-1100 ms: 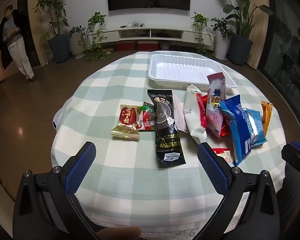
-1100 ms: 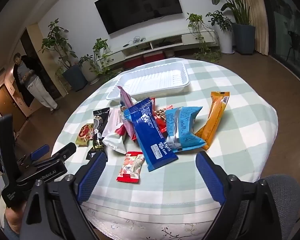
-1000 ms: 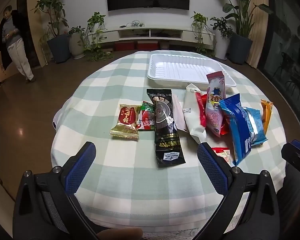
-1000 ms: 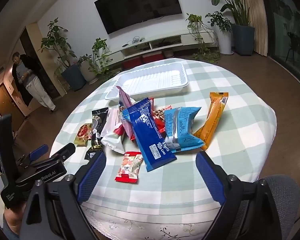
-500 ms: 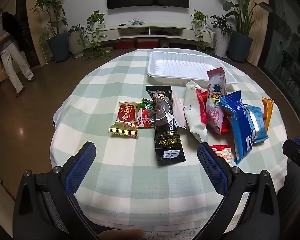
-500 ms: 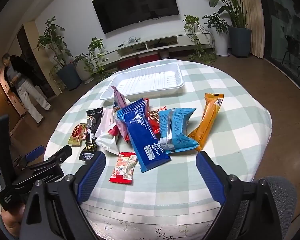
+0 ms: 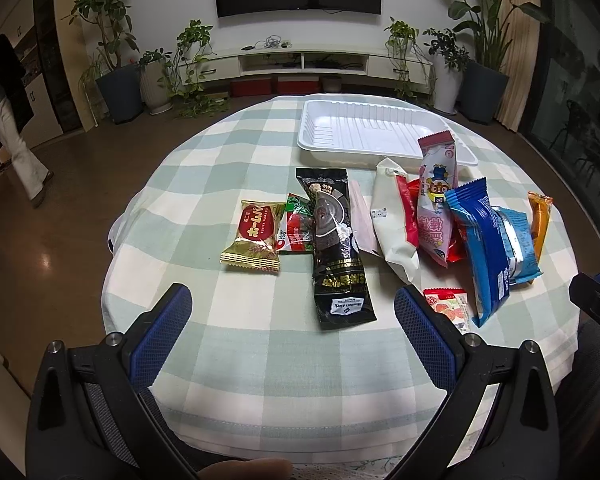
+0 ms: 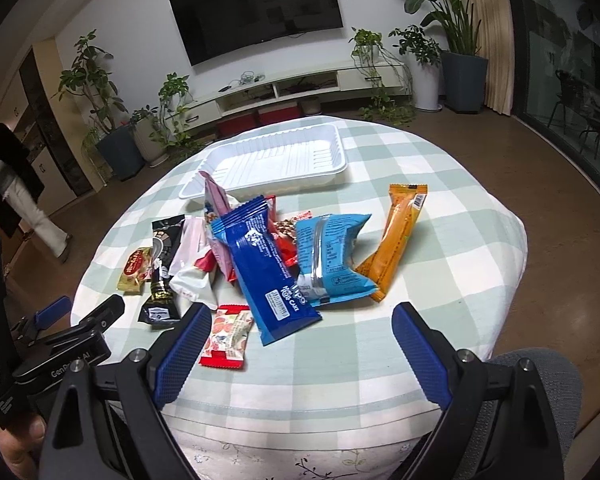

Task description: Organize snacks

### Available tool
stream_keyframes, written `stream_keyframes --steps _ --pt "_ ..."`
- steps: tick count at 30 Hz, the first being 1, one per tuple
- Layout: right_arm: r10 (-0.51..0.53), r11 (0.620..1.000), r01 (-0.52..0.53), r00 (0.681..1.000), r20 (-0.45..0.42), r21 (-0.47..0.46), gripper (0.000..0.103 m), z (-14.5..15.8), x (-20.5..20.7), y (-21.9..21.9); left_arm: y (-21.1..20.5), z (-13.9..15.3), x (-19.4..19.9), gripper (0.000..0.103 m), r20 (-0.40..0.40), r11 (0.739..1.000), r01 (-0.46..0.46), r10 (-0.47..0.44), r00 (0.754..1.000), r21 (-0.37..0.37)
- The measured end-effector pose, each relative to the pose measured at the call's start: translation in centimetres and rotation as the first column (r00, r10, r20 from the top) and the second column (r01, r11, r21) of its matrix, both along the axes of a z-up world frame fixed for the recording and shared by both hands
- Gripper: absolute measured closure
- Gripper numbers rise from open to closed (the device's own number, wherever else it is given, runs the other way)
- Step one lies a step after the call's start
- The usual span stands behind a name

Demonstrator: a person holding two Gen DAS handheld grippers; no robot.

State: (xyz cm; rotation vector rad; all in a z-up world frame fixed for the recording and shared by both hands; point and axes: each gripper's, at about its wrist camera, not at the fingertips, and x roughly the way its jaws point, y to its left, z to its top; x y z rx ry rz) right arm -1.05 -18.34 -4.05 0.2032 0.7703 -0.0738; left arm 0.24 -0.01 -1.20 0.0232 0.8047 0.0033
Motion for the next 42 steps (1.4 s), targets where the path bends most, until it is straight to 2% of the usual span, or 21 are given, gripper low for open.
stream_keyframes --steps 9,42 --pt "-0.031 0.998 0.031 1.0 -0.002 -0.06 0.009 0.14 0.01 0.12 0.06 -0.09 0.02 0.0 -0.001 1.0 0.0 0.0 1.0 0.001" --pt "-0.038 0.997 0.037 0.999 -0.01 -0.068 0.009 -0.26 -0.35 -0.3 0.2 -0.69 -0.32 0.0 -0.005 1.0 -0.002 0.002 1.0 0.004"
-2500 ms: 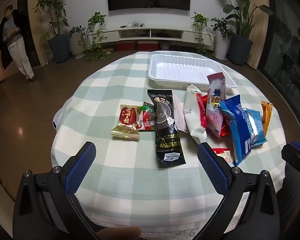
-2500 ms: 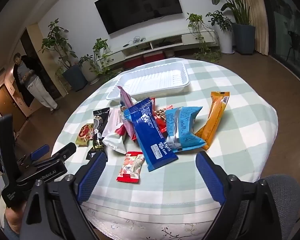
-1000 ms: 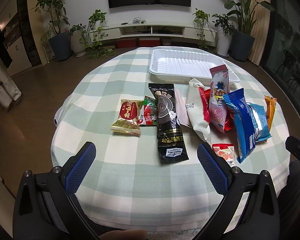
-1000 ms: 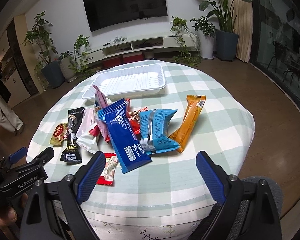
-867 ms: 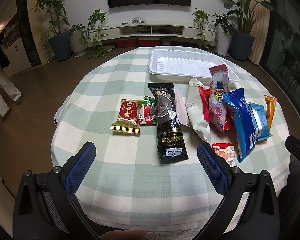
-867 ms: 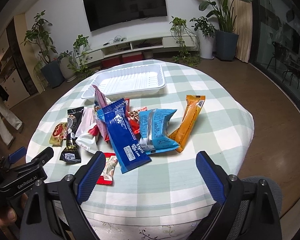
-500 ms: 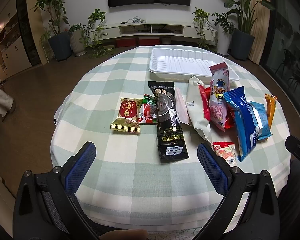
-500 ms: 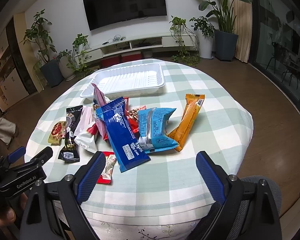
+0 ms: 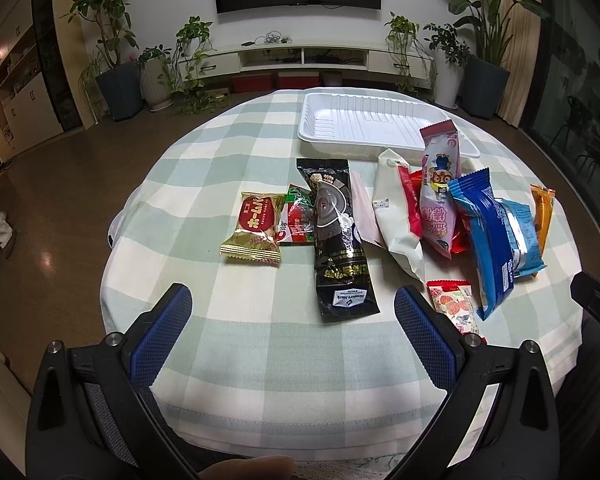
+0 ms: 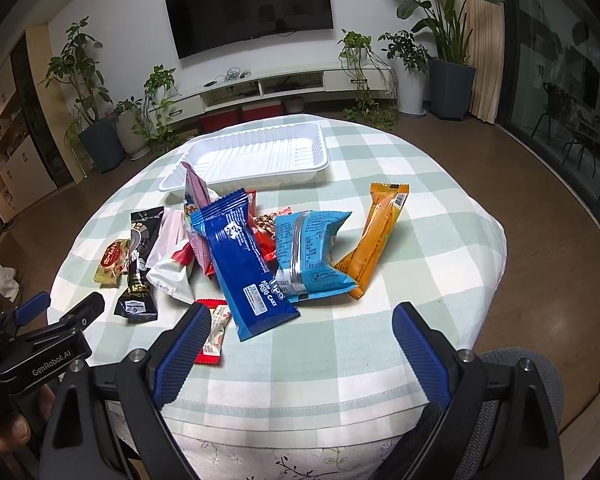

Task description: Organize snacks

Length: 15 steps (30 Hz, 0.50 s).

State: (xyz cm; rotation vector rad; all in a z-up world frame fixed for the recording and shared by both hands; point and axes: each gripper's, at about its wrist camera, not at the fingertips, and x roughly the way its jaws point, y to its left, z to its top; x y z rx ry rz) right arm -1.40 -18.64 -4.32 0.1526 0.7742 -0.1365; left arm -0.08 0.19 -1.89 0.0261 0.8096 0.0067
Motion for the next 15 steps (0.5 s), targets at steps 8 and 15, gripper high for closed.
stream_keyframes --steps 8,15 --pt "0.0 1.0 0.0 1.0 -0.002 0.003 0.009 -0.14 -0.03 -0.01 -0.09 0.07 0.05 0.0 0.0 1.0 -0.001 0.001 1.0 0.0" --pt "-0.001 1.0 0.001 1.0 -0.005 0.004 0.009 -0.32 -0.1 0.02 -0.03 -0.26 -0.13 0.0 -0.001 1.0 -0.001 0.001 1.0 0.0"
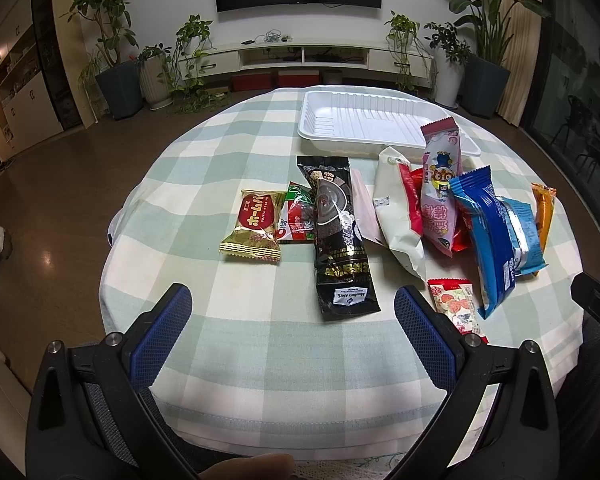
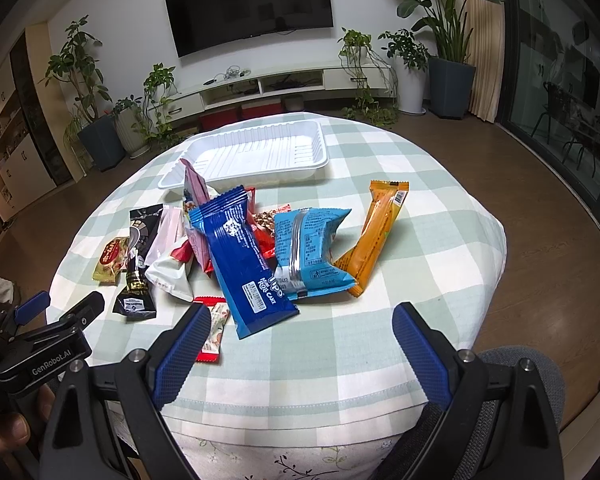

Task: Organize snacks
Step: 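Grasp the gold-red cake with the left tool while the right tool grasps the orange bar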

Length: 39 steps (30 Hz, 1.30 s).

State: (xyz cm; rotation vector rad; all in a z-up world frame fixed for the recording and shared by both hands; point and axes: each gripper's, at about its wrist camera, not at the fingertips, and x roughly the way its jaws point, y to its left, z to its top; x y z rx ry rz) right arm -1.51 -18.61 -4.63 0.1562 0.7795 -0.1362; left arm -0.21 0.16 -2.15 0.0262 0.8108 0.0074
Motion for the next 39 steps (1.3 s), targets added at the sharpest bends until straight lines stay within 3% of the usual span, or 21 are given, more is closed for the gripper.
stream_keyframes --steps 9,11,13,15,18,19,21,24,30,35,39 --pt "0.029 0.999 -0.029 1.0 -0.004 0.018 0.009 -0.3 -0.1 0.2 0.3 -0.2 -0.1 0.0 -0.003 1.0 0.008 -0.008 1.0 -0.014" --pt "0.05 0.998 -0.05 0.999 -0.008 0.044 0.009 -0.3 -0.1 0.3 1.5 -0.5 -0.3 0.0 -0.011 0.996 0.019 -0.02 1.0 -0.089" --pt "0.068 0.995 -0.067 0.998 0.0 0.074 0.009 -0.2 0.0 0.2 3.3 -0.6 -0.4 0.0 -0.013 0.97 0.077 -0.082 0.997 -0.232" --pt "0.077 0.99 -0.079 0.997 0.017 0.113 0.009 0.1 0.1 -0.1 4.4 -0.8 -0.8 0.0 0.0 0.951 0.123 -0.128 0.992 -0.283" --pt "0.079 0.974 -0.087 0.996 0.049 0.208 0.009 0.1 0.1 -1.4 5.5 -0.8 -2.0 0.0 0.036 0.956 0.144 -0.14 0.99 -0.256" --pt "0.081 0.966 -0.092 0.995 0.055 0.242 0.009 0.1 0.2 -1.8 5.8 -1.0 -2.2 0.0 0.021 0.954 0.152 -0.152 0.988 -0.257" --pt "0.081 0.952 -0.093 0.995 0.052 0.293 0.009 -0.1 0.6 -2.3 6.5 -2.1 -1.6 0.0 -0.091 0.953 0.12 -0.15 0.985 -0.277" --pt "0.104 0.93 -0.109 0.994 0.034 0.351 0.009 -0.6 1.1 -2.7 8.1 -2.0 -0.8 0.0 -0.096 0.96 0.033 -0.062 0.993 -0.279" --pt "0.102 0.926 -0.1 0.995 0.013 0.364 0.009 -1.1 1.2 -3.1 8.5 -0.9 3.0 0.0 -0.121 0.991 0.026 -0.042 0.992 -0.13" --pt "0.105 0.939 -0.097 0.994 -0.009 0.331 0.025 -1.5 1.3 -3.0 8.1 -0.9 7.4 0.0 -0.173 0.995 0.076 -0.086 0.981 -0.063" --pt "0.112 0.942 -0.106 0.994 -0.001 0.32 0.026 -1.4 1.3 -2.8 6.7 -1.9 10.5 0.002 -0.231 0.991 0.134 -0.13 0.964 0.002"
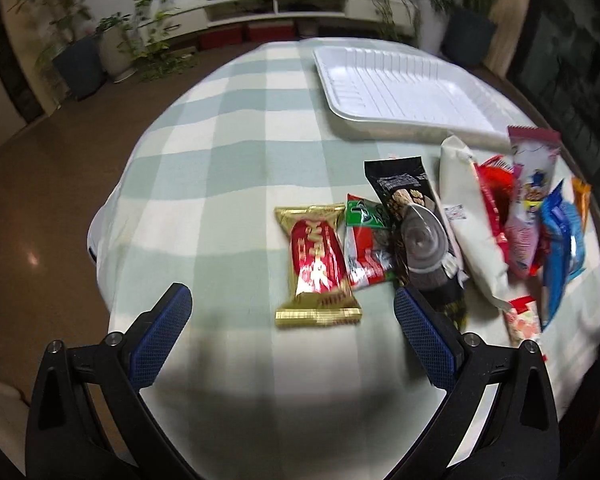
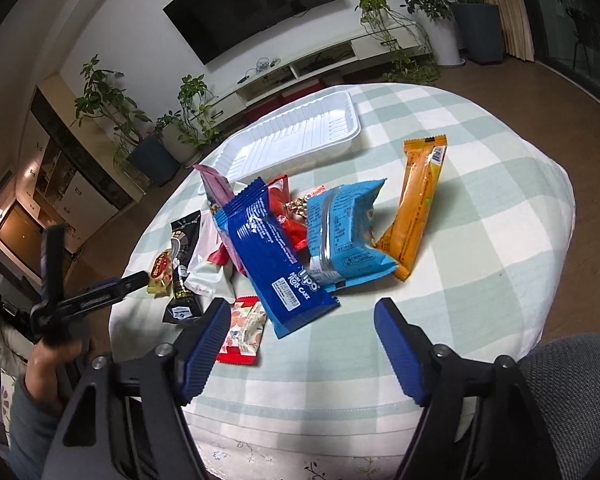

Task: Organize snacks
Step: 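Grasp the gold-red cake with the left tool while the right tool grasps the orange bar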

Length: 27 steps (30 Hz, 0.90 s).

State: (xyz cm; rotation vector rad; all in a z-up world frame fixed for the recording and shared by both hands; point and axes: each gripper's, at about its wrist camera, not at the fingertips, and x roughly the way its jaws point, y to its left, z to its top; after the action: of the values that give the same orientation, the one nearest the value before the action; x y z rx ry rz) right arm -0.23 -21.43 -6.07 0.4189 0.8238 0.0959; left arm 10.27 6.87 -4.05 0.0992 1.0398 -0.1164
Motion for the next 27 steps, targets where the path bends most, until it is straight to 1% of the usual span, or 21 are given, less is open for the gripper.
stream_keyframes --steps 1,3,4,6,8,16,17,18,20,22,24,27 --pt "0.0 1.0 0.0 1.0 -0.001 -0.006 0.026 -0.1 0.2 -0.1 -0.3 -0.3 0.8 0.004 -0.01 1.0 0.01 -0.01 1.0 0.015" --pt "-0.001 1.0 0.001 1.0 0.0 -0.017 0.026 -0.1 0.2 -0.1 -0.5 -0.7 1.7 0.017 -0.027 0.999 0.022 -0.021 0.999 0.036" --pt "-0.004 1.0 0.004 1.0 0.001 -0.02 0.026 -0.2 0.3 -0.2 -0.6 -0.9 2.1 0.019 -0.036 0.999 0.025 -0.024 0.999 0.044" --pt "-0.009 1.0 0.009 1.0 -0.004 -0.019 0.026 -0.3 0.4 -0.2 -0.7 -1.3 2.7 0.03 -0.05 0.998 0.029 -0.026 0.998 0.059" --pt "-0.009 1.0 0.009 1.0 -0.01 -0.016 0.026 -0.5 0.5 -0.2 -0.7 -1.9 3.5 0.032 -0.065 0.997 0.03 -0.026 0.998 0.066" --pt "-0.011 1.0 0.01 1.0 -0.022 -0.023 0.026 -1.0 0.8 -0.3 -1.0 -3.3 5.6 0.032 -0.099 0.994 0.04 -0.03 0.995 0.102" --pt "-0.011 1.0 0.01 1.0 -0.023 -0.024 0.026 -1.0 0.8 -0.3 -1.0 -3.5 5.9 0.034 -0.104 0.994 0.046 -0.035 0.994 0.103" --pt "-0.012 1.0 0.011 1.0 -0.023 -0.026 0.026 -1.0 0.8 -0.3 -1.0 -3.6 6.0 0.041 -0.104 0.994 0.056 -0.046 0.993 0.095" --pt "-0.017 0.999 0.017 1.0 -0.023 -0.033 0.026 -1.0 0.9 -0.4 -1.0 -3.9 6.7 0.051 -0.11 0.996 0.075 -0.068 0.992 0.058" --pt "-0.027 0.999 0.026 0.999 -0.027 -0.038 0.026 -1.1 1.0 -0.7 -1.2 -3.9 7.0 0.059 -0.108 0.994 0.093 -0.087 0.99 0.054" --pt "-0.042 0.998 0.041 0.998 -0.038 -0.042 0.026 -1.1 1.1 -1.1 -1.4 -4.0 7.1 0.071 -0.104 0.993 0.102 -0.097 0.99 0.05" --pt "-0.069 0.996 0.067 0.997 -0.038 -0.055 0.026 -0.9 1.4 -1.9 -1.4 -4.1 7.6 0.073 -0.095 0.994 0.106 -0.102 0.99 0.034"
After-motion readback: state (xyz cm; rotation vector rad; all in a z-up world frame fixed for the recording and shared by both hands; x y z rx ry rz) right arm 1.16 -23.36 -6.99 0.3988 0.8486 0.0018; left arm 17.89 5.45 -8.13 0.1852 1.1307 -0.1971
